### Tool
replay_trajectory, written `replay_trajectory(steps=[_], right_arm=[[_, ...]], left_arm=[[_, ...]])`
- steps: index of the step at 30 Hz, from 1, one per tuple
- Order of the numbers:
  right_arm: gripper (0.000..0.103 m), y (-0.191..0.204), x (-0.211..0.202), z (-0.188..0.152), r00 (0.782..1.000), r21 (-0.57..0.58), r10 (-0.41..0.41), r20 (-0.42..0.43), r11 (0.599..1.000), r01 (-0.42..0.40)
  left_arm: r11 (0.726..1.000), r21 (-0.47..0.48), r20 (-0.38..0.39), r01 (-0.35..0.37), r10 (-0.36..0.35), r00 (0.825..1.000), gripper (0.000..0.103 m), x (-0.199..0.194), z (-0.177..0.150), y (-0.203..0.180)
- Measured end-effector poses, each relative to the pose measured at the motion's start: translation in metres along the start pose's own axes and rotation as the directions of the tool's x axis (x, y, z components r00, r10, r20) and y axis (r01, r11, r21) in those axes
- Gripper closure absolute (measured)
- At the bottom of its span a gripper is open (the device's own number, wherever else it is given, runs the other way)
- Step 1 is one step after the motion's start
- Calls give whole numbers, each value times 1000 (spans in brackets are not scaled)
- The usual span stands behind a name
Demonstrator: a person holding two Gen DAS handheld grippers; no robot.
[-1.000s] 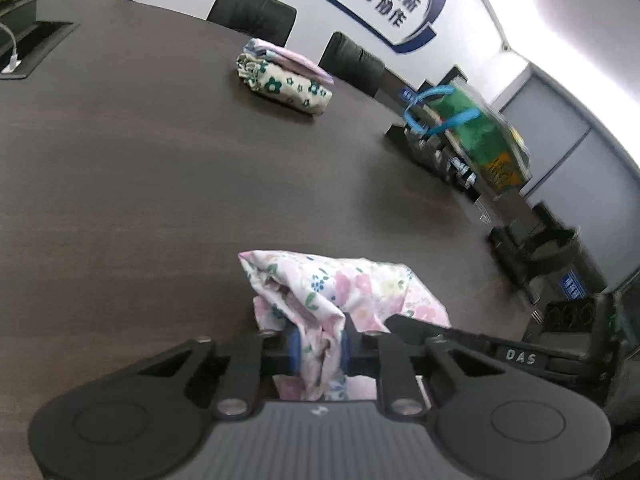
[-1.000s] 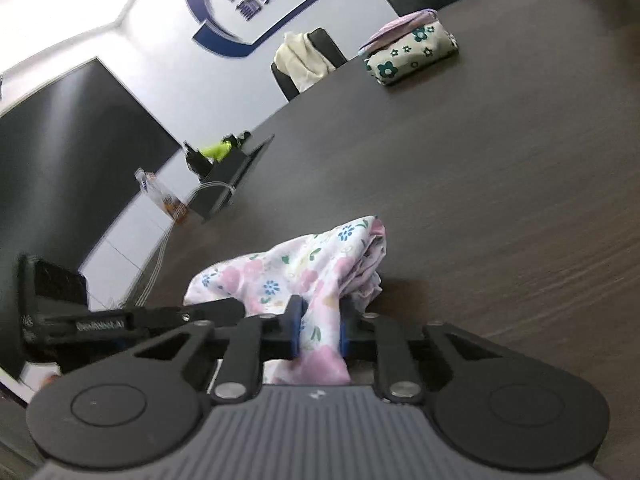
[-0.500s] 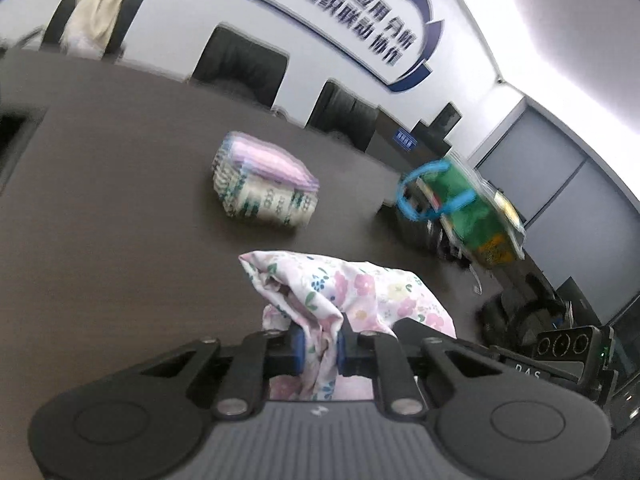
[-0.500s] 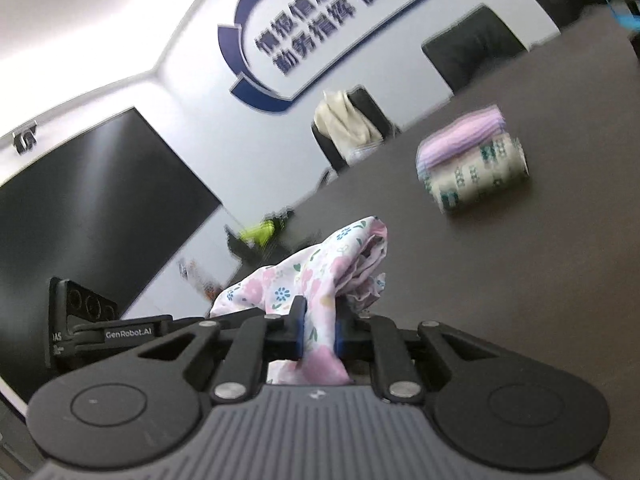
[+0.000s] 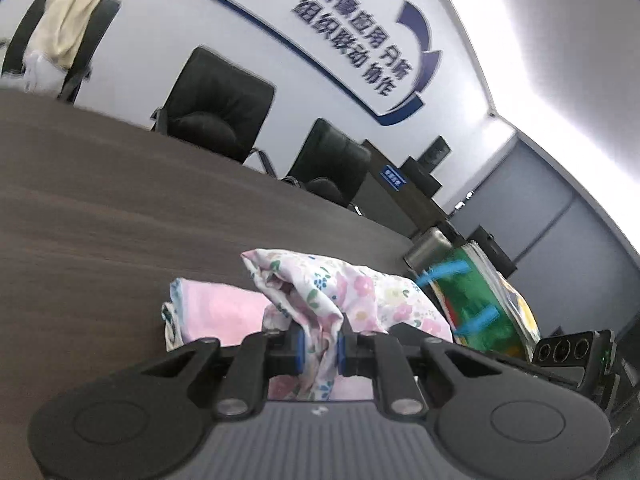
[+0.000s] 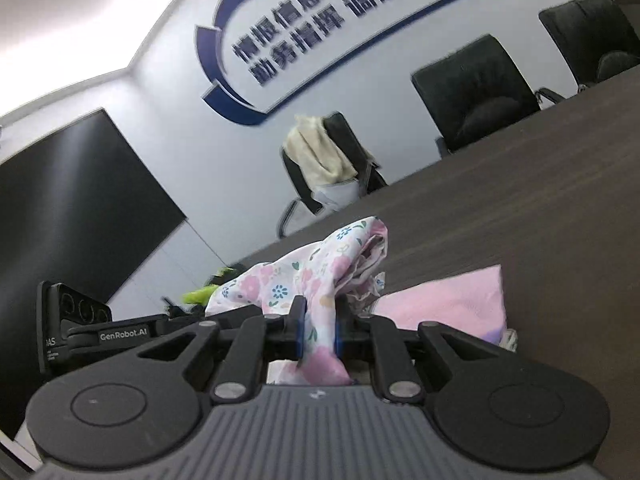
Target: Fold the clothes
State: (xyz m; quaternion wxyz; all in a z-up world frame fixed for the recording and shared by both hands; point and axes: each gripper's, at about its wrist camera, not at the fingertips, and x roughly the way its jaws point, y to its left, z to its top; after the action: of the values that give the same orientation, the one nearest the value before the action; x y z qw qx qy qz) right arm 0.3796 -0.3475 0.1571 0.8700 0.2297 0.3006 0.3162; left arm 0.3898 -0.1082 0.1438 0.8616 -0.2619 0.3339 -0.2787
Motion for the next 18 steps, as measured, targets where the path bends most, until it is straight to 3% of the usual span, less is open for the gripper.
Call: replay_trajectory(steps=[8,13,18], right_arm=[[90,-60,80,27,995,35,-34,-91,999,38],[90,-102,111,-9,988,24,-86,-131,996,90],[89,-99,99,-29,990,-60,-132,-54,990,129]], left_arm=[[996,-85,-34,-32,30,999,90,77,12,53],[991,-128,-67,-44,35,997,87,114,-4,90],[993,-119,-17,22,-24,1000,80,123,-20,102]])
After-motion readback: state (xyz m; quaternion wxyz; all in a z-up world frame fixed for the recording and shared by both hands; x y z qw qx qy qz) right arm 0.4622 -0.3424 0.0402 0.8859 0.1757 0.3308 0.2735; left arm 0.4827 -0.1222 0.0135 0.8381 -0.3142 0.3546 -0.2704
